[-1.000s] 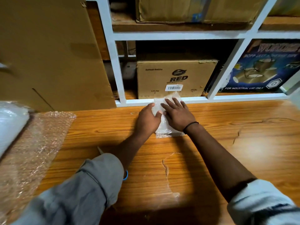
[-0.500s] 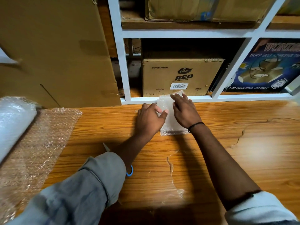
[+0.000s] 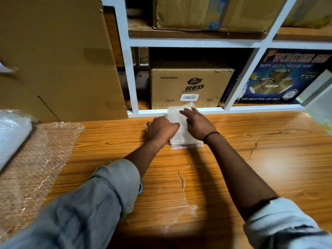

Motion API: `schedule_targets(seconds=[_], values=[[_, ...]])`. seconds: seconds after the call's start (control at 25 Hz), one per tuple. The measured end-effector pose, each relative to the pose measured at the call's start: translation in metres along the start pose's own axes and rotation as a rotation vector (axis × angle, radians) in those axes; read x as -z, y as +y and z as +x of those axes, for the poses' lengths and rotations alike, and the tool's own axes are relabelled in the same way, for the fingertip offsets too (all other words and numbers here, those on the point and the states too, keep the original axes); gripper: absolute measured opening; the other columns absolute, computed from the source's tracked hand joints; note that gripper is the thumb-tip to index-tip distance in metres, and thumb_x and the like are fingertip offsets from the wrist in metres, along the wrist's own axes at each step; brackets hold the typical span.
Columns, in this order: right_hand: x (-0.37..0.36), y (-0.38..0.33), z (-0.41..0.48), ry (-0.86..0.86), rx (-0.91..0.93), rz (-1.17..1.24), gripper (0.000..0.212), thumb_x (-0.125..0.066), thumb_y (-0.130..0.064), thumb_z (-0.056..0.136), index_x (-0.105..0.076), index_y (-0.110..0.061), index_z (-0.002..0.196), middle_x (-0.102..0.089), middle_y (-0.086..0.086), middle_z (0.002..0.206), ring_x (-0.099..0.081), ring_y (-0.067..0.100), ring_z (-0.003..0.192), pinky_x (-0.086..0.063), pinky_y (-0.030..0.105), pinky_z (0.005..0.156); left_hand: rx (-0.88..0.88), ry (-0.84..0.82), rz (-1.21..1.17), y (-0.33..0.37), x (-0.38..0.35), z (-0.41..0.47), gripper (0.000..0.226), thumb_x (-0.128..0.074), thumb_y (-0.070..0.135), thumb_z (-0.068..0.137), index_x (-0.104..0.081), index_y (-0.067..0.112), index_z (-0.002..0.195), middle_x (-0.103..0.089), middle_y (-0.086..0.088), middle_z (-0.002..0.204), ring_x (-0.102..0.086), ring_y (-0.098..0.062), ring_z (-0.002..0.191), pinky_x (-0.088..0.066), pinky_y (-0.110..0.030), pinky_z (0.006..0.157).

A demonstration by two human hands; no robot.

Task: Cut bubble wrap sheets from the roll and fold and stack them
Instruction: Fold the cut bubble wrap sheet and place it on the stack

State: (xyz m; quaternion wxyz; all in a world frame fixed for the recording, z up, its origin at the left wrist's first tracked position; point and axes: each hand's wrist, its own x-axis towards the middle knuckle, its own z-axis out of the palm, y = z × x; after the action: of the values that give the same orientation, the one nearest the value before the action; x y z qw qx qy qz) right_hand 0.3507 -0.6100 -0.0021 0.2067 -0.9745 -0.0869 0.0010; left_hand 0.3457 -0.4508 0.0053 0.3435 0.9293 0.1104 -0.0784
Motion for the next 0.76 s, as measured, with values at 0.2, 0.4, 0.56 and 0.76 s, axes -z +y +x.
schedule_targets(seconds=[0.2, 0.4, 0.56, 0.76], values=[[-0.011, -0.006, 0.005, -0.088, -0.043, -0.214, 0.050, -0.042, -0.031, 0.109, -0.039, -0.019, 0.158, -0.034, 0.009, 0.166, -0.019, 0.035, 0.157, -0.025, 0.049, 0.124, 0.031, -0.103, 0.120, -0.003, 0.016, 0.011, 0.038, -0.066, 0.046, 0.080, -0.069, 0.021, 0.110, -0.068, -0.005, 0.120, -0.053, -0.034, 0.120, -0.045, -0.042, 0.096], [-0.039, -0.007, -0.008, -0.055, -0.130, -0.227, 0.059, -0.029, -0.043, 0.111, -0.021, -0.019, 0.164, -0.011, 0.011, 0.173, -0.007, 0.034, 0.159, -0.013, 0.050, 0.128, -0.419, 0.100, 0.295, -0.011, 0.004, 0.010, 0.051, -0.053, 0.040, 0.100, -0.046, 0.022, 0.148, -0.045, -0.003, 0.153, -0.036, -0.031, 0.142, -0.033, -0.044, 0.112], [-0.056, -0.001, -0.016, -0.076, -0.168, -0.227, 0.064, -0.019, -0.047, 0.111, 0.001, -0.023, 0.166, 0.010, 0.006, 0.173, 0.012, 0.029, 0.159, 0.000, 0.047, 0.130, -0.636, -0.125, 0.520, -0.021, -0.018, 0.016, 0.065, -0.040, 0.032, 0.106, -0.012, 0.024, 0.165, -0.009, 0.005, 0.172, 0.009, -0.032, 0.158, -0.003, -0.051, 0.127], [-0.070, 0.002, -0.021, -0.050, -0.195, -0.200, 0.062, -0.013, -0.049, 0.110, 0.005, -0.026, 0.165, 0.013, 0.002, 0.173, 0.018, 0.024, 0.158, 0.005, 0.047, 0.129, -0.601, -0.176, 0.630, -0.041, -0.031, 0.029, 0.070, -0.033, 0.032, 0.108, 0.009, 0.022, 0.164, 0.014, 0.003, 0.172, 0.028, -0.036, 0.152, 0.011, -0.055, 0.125]])
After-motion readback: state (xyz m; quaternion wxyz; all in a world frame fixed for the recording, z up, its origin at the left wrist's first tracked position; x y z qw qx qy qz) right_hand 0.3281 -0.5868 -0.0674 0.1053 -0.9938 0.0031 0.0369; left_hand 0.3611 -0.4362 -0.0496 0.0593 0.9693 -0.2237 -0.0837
